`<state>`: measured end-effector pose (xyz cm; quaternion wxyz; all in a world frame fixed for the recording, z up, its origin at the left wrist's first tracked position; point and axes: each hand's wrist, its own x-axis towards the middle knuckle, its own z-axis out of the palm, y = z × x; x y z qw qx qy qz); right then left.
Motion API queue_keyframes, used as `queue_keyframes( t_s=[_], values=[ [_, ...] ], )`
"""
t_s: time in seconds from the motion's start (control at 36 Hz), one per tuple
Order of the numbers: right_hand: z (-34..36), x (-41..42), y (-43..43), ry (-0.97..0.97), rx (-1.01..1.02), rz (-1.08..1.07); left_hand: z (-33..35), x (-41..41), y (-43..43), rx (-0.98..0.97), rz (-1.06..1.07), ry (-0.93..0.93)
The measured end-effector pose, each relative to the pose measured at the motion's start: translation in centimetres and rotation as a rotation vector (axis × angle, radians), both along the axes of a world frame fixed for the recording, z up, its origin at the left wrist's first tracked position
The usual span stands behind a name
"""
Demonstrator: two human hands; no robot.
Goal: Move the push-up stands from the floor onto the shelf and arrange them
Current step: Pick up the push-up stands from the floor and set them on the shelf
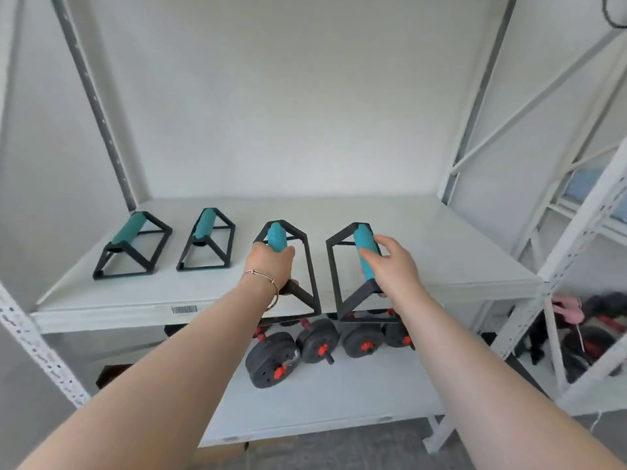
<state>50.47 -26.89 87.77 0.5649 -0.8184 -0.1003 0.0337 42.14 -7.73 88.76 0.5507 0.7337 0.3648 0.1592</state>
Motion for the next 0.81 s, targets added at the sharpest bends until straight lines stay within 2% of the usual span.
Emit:
queue_keyframes(
  t_s=[0.39,0.81],
  values=[
    [-1.6,14.7,12.4,0.137,-0.065,-0.086,-1.6,16.4,12.0,-0.001,-0.147,0.110],
    [-4.0,20.9,15.6,0.173,-0.103,-0.131,-4.3,22.8,15.9,0.027,-0.253,0.250]
  ],
)
